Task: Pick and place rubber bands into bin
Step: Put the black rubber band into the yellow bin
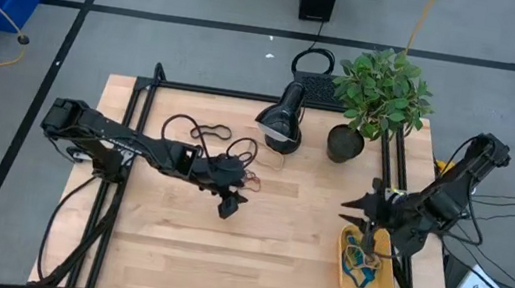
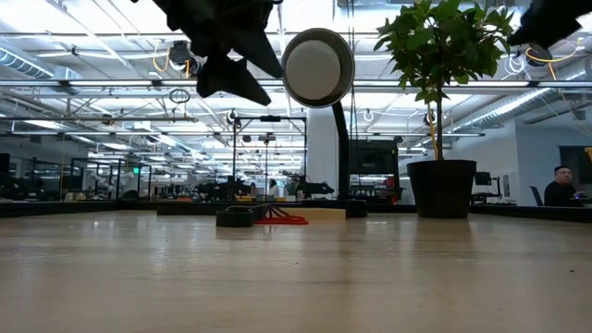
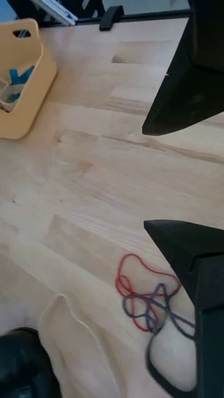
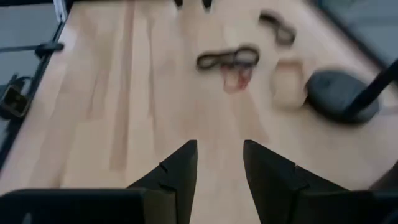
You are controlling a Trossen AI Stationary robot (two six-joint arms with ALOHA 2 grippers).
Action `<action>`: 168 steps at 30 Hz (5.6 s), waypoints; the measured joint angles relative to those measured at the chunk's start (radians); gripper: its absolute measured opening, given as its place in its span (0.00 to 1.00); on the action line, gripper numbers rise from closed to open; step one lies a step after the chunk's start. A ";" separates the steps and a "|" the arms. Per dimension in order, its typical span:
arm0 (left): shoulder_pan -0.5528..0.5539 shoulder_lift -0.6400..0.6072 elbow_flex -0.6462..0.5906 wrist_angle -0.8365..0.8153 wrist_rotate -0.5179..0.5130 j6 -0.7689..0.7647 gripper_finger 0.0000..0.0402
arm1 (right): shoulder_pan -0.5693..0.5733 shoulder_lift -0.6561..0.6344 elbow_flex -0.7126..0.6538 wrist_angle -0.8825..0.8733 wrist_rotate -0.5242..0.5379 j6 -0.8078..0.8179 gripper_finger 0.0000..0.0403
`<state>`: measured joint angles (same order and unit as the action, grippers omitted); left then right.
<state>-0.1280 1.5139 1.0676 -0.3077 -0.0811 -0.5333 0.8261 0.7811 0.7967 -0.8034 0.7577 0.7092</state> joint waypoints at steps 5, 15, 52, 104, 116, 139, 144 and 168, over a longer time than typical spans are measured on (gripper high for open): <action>0.000 0.000 0.000 0.029 -0.021 0.076 0.60 | 0.000 0.000 0.000 0.111 0.057 -0.174 0.31; 0.017 0.000 0.000 0.021 -0.076 0.087 0.60 | 0.000 0.000 -0.001 0.198 0.053 -0.254 0.31; 0.013 0.343 0.003 -0.142 -0.025 0.244 0.60 | -0.061 0.000 -0.058 0.217 0.053 -0.303 0.28; 0.013 -0.099 0.001 0.233 0.300 0.048 0.02 | -0.062 -0.005 -0.167 0.519 0.053 -0.446 0.26; -0.001 -0.096 -0.001 0.395 0.210 0.157 0.02 | -0.141 0.038 -0.167 0.814 0.054 -0.660 0.26; -0.025 -0.096 0.000 0.425 0.159 0.249 0.01 | -0.506 0.565 -0.167 1.721 -0.424 -0.830 0.25; -0.025 -0.096 0.000 0.425 0.158 0.251 0.03 | -0.544 0.649 -0.167 1.824 -0.471 -0.777 0.25; -0.025 -0.096 0.000 0.431 0.157 0.267 0.02 | -0.572 0.788 -0.087 1.901 -0.498 -0.774 0.06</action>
<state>-0.1532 1.4179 1.0672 0.1238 0.0763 -0.2665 0.2539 1.5692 0.7097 1.0979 0.2596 -0.0650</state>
